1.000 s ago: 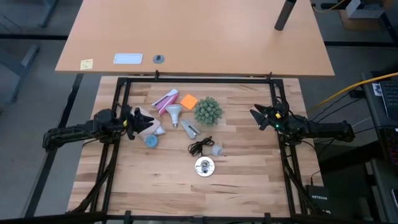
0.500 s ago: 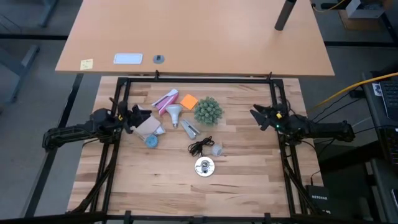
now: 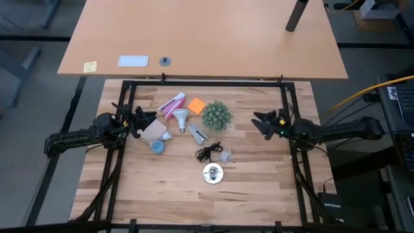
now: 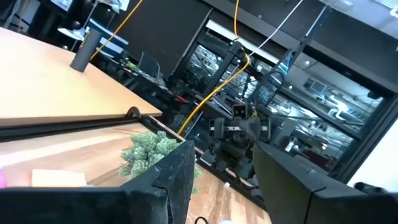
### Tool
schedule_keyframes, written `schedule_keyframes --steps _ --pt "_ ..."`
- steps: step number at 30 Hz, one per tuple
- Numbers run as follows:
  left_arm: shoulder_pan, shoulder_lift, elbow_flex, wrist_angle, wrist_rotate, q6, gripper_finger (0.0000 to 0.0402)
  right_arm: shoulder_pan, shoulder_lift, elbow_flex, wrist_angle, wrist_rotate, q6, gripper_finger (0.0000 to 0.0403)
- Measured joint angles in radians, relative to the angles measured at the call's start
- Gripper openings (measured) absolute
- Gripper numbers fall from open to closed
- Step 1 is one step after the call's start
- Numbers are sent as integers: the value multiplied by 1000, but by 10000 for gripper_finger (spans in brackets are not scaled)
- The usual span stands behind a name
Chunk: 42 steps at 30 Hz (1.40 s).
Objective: Screw lightbulb
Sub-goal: Move the gray vase plant to the top right of the table
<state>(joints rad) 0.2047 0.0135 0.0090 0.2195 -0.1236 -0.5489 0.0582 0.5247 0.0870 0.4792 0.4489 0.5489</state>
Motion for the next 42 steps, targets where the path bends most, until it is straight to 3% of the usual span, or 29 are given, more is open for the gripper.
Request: schedule_keyframes --steps 4,10,16,24,28,35,42 --pt "0 0 0 0 -19 0 155 0 220 106 1 -8 -119 314" --pt "0 0 0 -5 -20 3 155 0 514 348 -20 -9 -423 314" --pt "0 0 0 -61 -20 -24 155 -2 744 631 -255 17 -598 314" --pt "0 0 0 -164 -19 -84 155 -66 989 935 -613 28 -584 314" --pt "0 1 0 -186 -19 -111 155 -104 1061 1038 -745 -41 -507 314" --pt "0 3 0 -186 -19 -106 155 -171 1123 1087 -891 -126 -418 314" --pt "0 3 0 -186 -19 -106 155 -206 1175 1089 -919 -127 -395 299"
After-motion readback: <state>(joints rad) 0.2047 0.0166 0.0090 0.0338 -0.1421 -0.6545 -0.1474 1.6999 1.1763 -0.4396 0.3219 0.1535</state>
